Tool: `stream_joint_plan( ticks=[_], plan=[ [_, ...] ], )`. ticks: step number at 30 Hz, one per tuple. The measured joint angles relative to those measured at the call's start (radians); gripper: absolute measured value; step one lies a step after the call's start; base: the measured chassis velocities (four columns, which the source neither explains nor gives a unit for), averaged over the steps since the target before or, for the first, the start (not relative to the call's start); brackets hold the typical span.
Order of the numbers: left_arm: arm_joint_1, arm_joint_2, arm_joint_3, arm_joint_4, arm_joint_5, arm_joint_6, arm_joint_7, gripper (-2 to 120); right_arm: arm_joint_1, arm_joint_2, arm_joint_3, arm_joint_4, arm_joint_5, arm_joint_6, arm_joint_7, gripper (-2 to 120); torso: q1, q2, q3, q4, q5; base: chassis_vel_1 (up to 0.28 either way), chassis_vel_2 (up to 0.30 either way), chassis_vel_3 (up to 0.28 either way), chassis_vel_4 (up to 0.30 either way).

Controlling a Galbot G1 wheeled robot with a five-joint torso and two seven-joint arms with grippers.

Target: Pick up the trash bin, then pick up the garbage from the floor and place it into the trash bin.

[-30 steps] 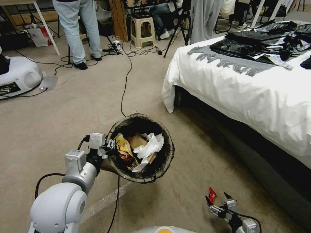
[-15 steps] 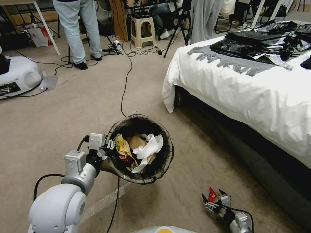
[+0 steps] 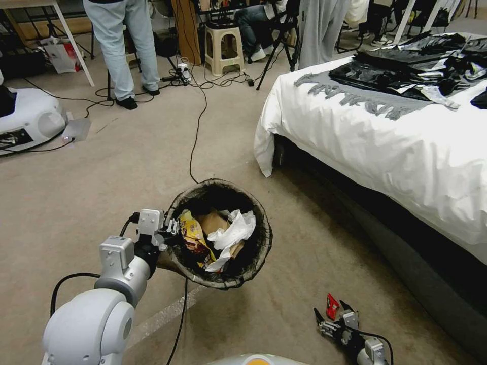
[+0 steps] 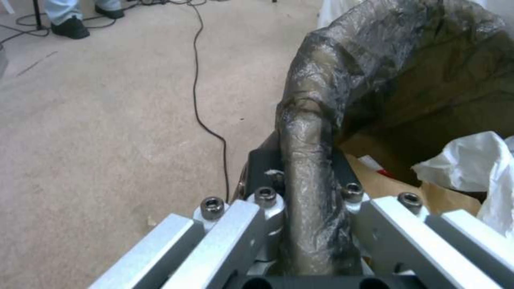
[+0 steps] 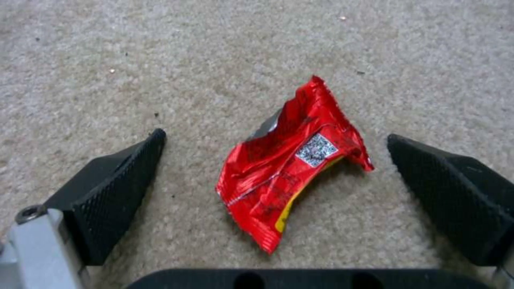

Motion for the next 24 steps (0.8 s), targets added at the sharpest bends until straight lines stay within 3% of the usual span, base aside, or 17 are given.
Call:
stream_joint_plan(
  ticks=[10, 24],
  plan=[
    [-0.002, 0.002, 0.002, 0.005, 0.001, 0.001, 0.003, 3, -0.013, 0.01, 0.011, 0.006, -0.019, 0.027, 0.004, 100, 0.0, 0.0, 0.0, 0.0, 0.0001, 0.0, 0.0, 0.0, 0.0],
    [-0.004, 0.003, 0.003, 0.012, 0.004, 0.002, 0.01, 3, -0.039, 0.012, 0.021, 0.089, -0.035, -0.006, 0.009, 100, 0.0, 0.0, 0.0, 0.0, 0.0003, 0.0, 0.0, 0.0, 0.0]
  ],
)
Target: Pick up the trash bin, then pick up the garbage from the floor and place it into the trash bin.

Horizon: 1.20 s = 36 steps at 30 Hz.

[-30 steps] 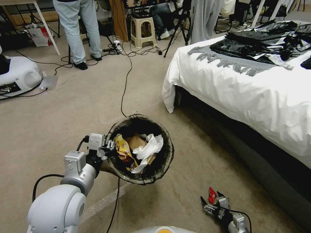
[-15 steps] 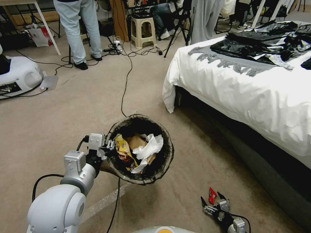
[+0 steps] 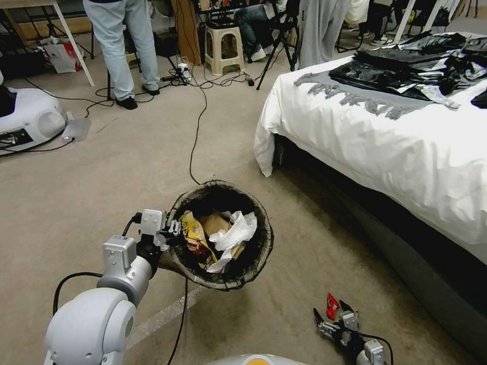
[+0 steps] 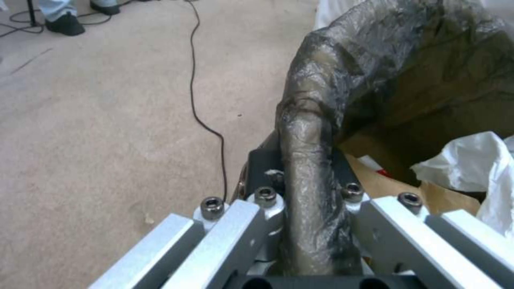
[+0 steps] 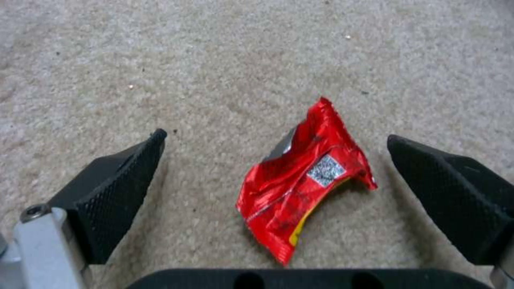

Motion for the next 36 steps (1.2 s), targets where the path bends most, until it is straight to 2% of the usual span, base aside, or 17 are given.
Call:
stream_joint_plan(
  ticks=[9, 13, 15, 23, 26, 31, 34, 36],
  plan=[
    [-0.001, 0.001, 0.0, 0.006, 0.0, 0.0, 0.002, 3, 0.009, 0.002, 0.004, 0.007, -0.003, -0.007, 0.003, 100, 0.0, 0.0, 0.0, 0.0001, -0.0002, 0.0, 0.0, 0.0, 0.0],
    [-0.003, 0.001, 0.002, 0.008, 0.0, 0.0, 0.002, 3, 0.012, 0.003, 0.004, -0.005, -0.004, -0.008, 0.003, 95, 0.0, 0.0, 0.0, 0.0, -0.0001, 0.0, 0.0, 0.0, 0.0],
    [-0.004, 0.001, 0.002, 0.01, 0.0, 0.0, 0.002, 3, 0.014, 0.003, 0.004, -0.012, -0.004, -0.008, 0.003, 88, 0.0, 0.0, 0.0, 0.0, -0.0002, 0.0, 0.0, 0.0, 0.0],
    [-0.006, 0.0, 0.002, 0.011, 0.001, 0.0, 0.002, 3, 0.028, 0.005, 0.004, -0.036, -0.004, -0.008, 0.007, 80, 0.0, 0.0, 0.0, 0.0, -0.0002, 0.0, 0.0, 0.0, 0.0],
    [-0.005, 0.0, 0.002, 0.012, 0.001, -0.001, 0.002, 3, 0.031, 0.007, 0.001, -0.046, -0.004, -0.004, 0.009, 69, 0.0, 0.0, 0.0, 0.0, -0.0003, 0.0, 0.0, 0.0, 0.0],
    [-0.006, 0.0, 0.003, 0.012, 0.002, -0.001, 0.003, 3, 0.03, 0.007, 0.001, -0.044, -0.005, -0.001, 0.013, 59, 0.0, 0.0, 0.0, 0.0, -0.0003, 0.0, 0.0, 0.0, 0.0],
    [-0.006, 0.0, 0.006, 0.013, 0.003, -0.001, 0.003, 3, 0.028, 0.007, 0.004, -0.042, -0.005, -0.001, 0.016, 43, 0.0, 0.0, 0.0, 0.0001, -0.0003, 0.0, 0.0, 0.0, 0.0],
    [-0.006, 0.0, 0.006, 0.013, 0.003, -0.001, 0.003, 3, 0.028, 0.007, 0.004, -0.041, -0.005, -0.001, 0.016, 38, 0.0, 0.0, 0.0, 0.0, 0.0, 0.0, 0.0, 0.0, 0.0]
  ],
)
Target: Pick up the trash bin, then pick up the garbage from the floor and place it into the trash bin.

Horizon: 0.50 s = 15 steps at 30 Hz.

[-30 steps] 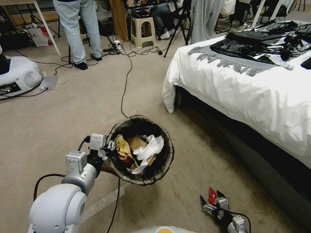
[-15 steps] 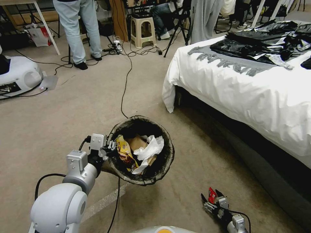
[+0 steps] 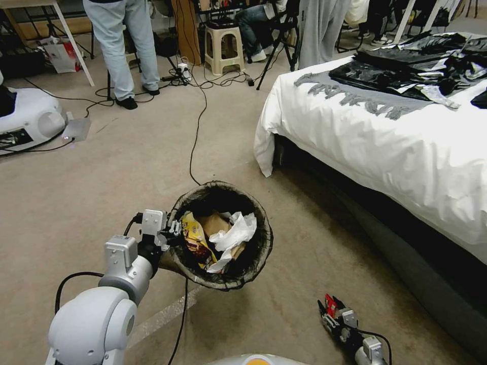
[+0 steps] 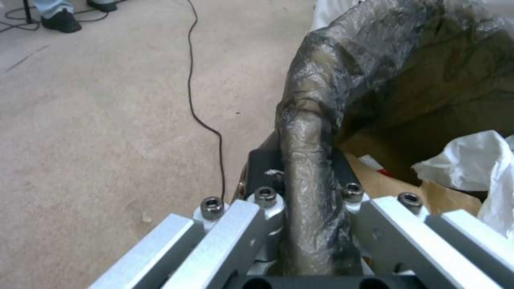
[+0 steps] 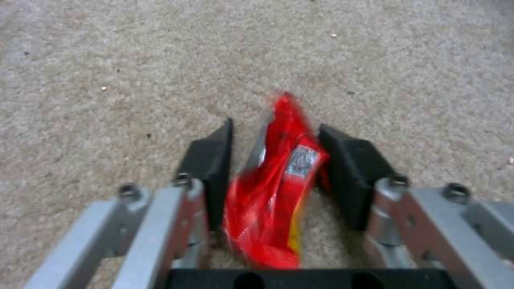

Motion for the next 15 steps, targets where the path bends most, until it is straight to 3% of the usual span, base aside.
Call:
stream_joint_plan(
  ticks=[9, 15],
  plan=[
    [0.001, 0.003, -0.001, 0.0, 0.0, -0.001, 0.001, 3, 0.0, 0.007, 0.004, -0.001, 0.0, 0.0, 0.0, 5, 0.0, 0.0, 0.0, -0.0002, -0.0004, 0.0, 0.0, 0.0, 0.0],
    [0.001, 0.003, 0.0, 0.0, 0.0, -0.002, 0.001, 3, 0.0, 0.01, 0.006, -0.001, -0.001, 0.0, 0.001, 0, 0.0, 0.0, 0.0, 0.0, -0.0001, 0.0, 0.0, 0.0, 0.0]
  ],
)
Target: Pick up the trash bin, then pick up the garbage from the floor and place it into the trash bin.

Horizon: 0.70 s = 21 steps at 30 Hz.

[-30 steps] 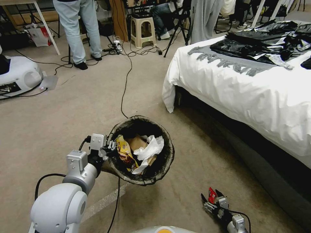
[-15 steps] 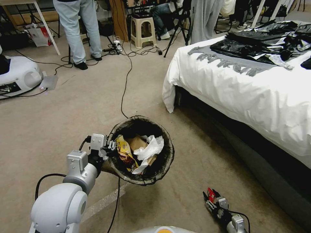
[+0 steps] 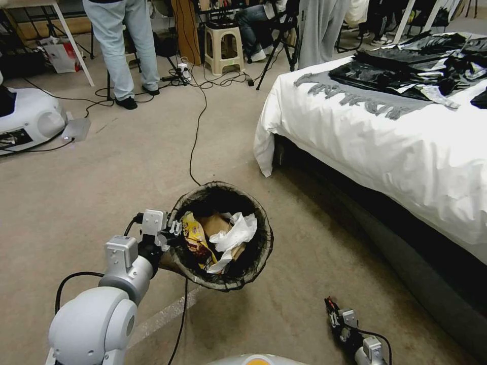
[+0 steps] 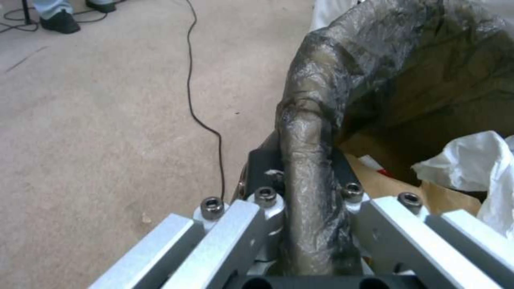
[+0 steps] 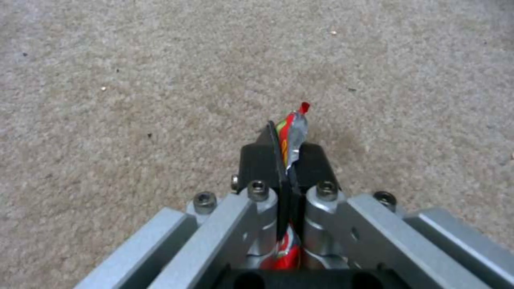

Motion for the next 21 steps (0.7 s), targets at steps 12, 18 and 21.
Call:
stream_joint_plan(
  ticks=[12, 18, 21],
  plan=[
    [-0.004, 0.008, -0.005, 0.0, -0.011, -0.001, 0.0, 3, -0.031, -0.002, 0.023, 0.143, 0.008, -0.018, 0.025, 0, 0.0, 0.0, 0.0, 0.0, 0.0002, 0.0, 0.0, 0.0, 0.0],
    [-0.005, 0.011, -0.007, 0.0, -0.018, -0.001, 0.0, 3, -0.064, -0.021, 0.042, 0.309, 0.045, -0.071, 0.034, 0, 0.0, 0.0, 0.0, 0.0001, -0.0003, 0.0, 0.0, 0.0, 0.0],
    [-0.005, 0.011, -0.007, 0.0, -0.019, -0.001, 0.0, 3, -0.077, -0.029, 0.049, 0.368, 0.059, -0.092, 0.037, 0, 0.0, 0.0, 0.0, 0.0, -0.0001, 0.0, 0.0, 0.0, 0.0]
  ],
)
